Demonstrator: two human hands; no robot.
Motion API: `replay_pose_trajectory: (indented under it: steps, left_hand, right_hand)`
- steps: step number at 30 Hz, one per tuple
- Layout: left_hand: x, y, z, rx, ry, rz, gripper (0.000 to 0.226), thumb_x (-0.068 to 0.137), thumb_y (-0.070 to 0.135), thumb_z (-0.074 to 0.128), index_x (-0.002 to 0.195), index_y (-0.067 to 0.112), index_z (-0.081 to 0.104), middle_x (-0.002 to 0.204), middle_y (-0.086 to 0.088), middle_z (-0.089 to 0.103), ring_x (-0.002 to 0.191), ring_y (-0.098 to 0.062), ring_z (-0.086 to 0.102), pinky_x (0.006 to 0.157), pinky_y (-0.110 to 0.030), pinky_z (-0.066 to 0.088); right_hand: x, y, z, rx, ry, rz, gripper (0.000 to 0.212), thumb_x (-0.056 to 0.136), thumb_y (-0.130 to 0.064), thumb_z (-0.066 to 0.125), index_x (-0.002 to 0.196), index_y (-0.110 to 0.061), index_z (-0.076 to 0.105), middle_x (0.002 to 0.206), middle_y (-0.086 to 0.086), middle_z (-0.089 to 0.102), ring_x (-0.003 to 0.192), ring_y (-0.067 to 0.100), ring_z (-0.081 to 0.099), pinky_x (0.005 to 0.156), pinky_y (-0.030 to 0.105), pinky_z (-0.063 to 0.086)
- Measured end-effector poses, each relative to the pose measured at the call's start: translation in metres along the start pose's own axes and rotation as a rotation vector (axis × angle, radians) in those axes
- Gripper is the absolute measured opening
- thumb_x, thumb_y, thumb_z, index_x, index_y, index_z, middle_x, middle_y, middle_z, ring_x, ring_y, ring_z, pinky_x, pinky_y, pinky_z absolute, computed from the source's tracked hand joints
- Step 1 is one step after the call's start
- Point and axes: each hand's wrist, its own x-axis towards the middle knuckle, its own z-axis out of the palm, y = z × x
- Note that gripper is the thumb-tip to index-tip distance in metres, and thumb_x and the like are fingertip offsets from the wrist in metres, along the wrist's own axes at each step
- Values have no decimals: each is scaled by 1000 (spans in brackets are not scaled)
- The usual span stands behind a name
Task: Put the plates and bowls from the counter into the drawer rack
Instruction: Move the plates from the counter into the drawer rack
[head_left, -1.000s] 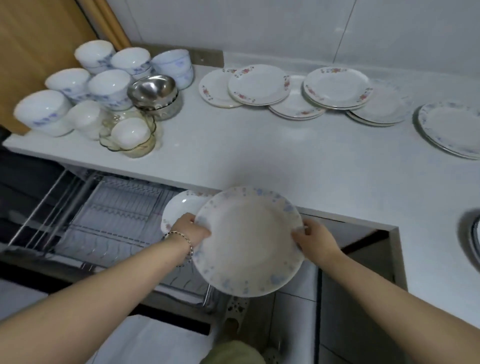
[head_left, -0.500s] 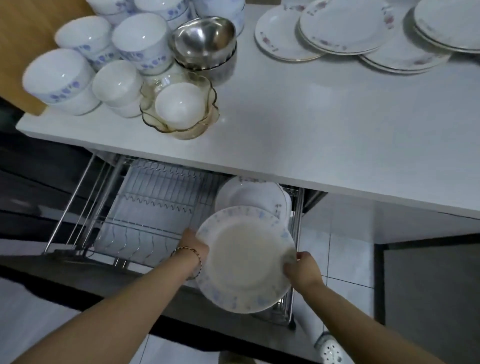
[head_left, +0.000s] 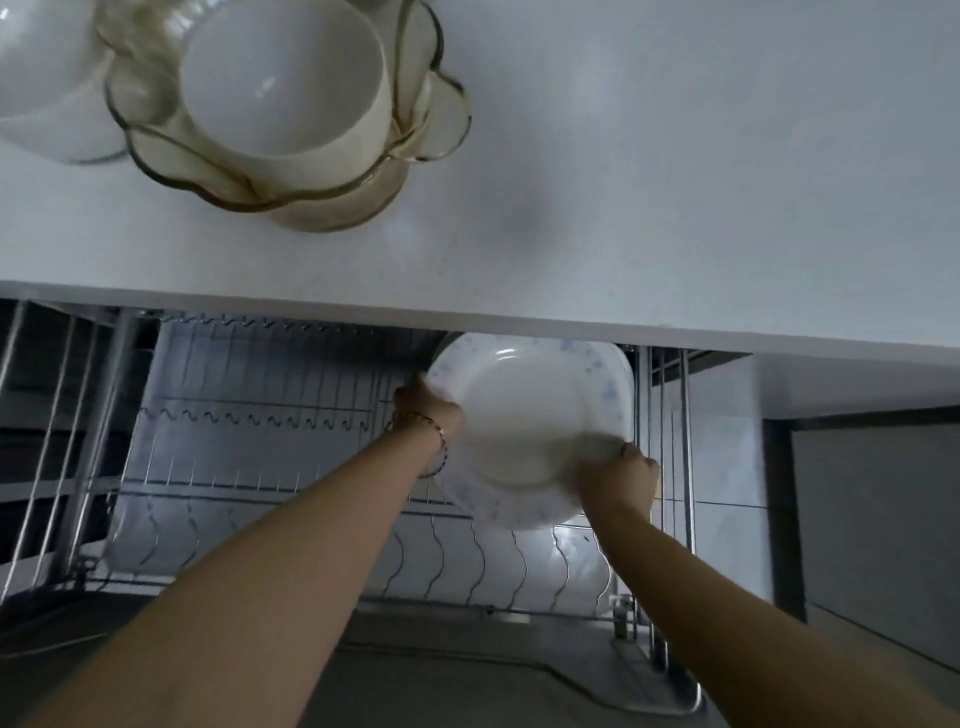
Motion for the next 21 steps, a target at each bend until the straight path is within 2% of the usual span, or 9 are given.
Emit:
replay_pose_trajectory:
  steps: [3, 5, 8, 11, 13, 16, 17, 19, 21]
  left_hand:
    - [7, 3, 6, -28, -10, 94, 59, 81, 1, 58, 137, 14, 44, 132, -12, 55, 121, -30, 54, 97, -28, 46]
    - [6, 1, 8, -67, -34, 145, 63, 80, -4, 55, 138, 17, 42, 127, -6, 57, 119, -26, 54, 89, -23, 44]
    - [-2, -7, 11, -193, -76, 106, 73, 78, -6, 57, 142, 16, 30, 129, -5, 52, 121, -27, 50, 100, -40, 47]
    - [-6, -16, 16, -235, -132, 18, 77, 73, -7, 61, 142, 11, 32, 134, -13, 53, 122, -34, 51, 101, -45, 46]
    - [-8, -15, 16, -199, -147, 4, 74, 75, -7, 59, 141, 11, 32, 132, -11, 53, 122, -33, 50, 100, -41, 47]
    - [-16, -11, 11, -115, -146, -3, 68, 79, -1, 57, 142, 8, 32, 135, -11, 51, 122, -33, 51, 103, -40, 45]
    - [-24, -10, 11, -61, -140, -26, 63, 82, 4, 56, 140, 7, 32, 134, -10, 51, 120, -32, 52, 103, -38, 45]
    - [-42, -7, 9, 125, -166, -9, 47, 84, 16, 55, 130, 9, 46, 129, -11, 56, 108, -29, 57, 100, -37, 48]
    - [-71, 4, 6, 325, -262, 58, 41, 86, 23, 53, 125, 9, 55, 128, -16, 58, 110, -29, 57, 101, -35, 47]
  right_hand:
    - [1, -1, 3, 63, 51, -8, 43, 83, 1, 54, 125, 2, 50, 127, 20, 46, 114, 37, 50, 99, 37, 42]
    - [4, 0, 3, 73, 63, -20, 45, 79, 4, 49, 124, 0, 51, 123, 20, 49, 109, 38, 53, 95, 40, 47]
    - [11, 2, 5, 125, 61, -18, 45, 74, 3, 45, 118, -1, 55, 115, 22, 58, 94, 33, 57, 76, 34, 46]
    - [17, 2, 5, 170, 35, -18, 39, 76, 1, 47, 114, -4, 54, 113, 23, 59, 95, 33, 58, 75, 33, 46]
    - [18, 2, 2, 152, 1, -50, 39, 78, 0, 48, 117, -4, 52, 117, 23, 58, 96, 32, 57, 82, 36, 49]
    - [12, 3, -9, 5, -58, -86, 46, 80, -1, 46, 126, -1, 46, 125, 20, 53, 111, 37, 55, 95, 43, 49]
    - [10, 4, -15, -37, -79, -96, 47, 81, -2, 47, 128, -1, 46, 128, 19, 52, 111, 37, 55, 95, 42, 49]
    - [2, 8, -34, -80, -119, -144, 46, 85, -6, 48, 131, -3, 49, 132, 18, 51, 97, 32, 62, 83, 34, 54]
    - [-6, 7, -60, -116, -171, -230, 43, 88, -6, 47, 131, -7, 52, 134, 15, 52, 96, 27, 64, 79, 24, 50]
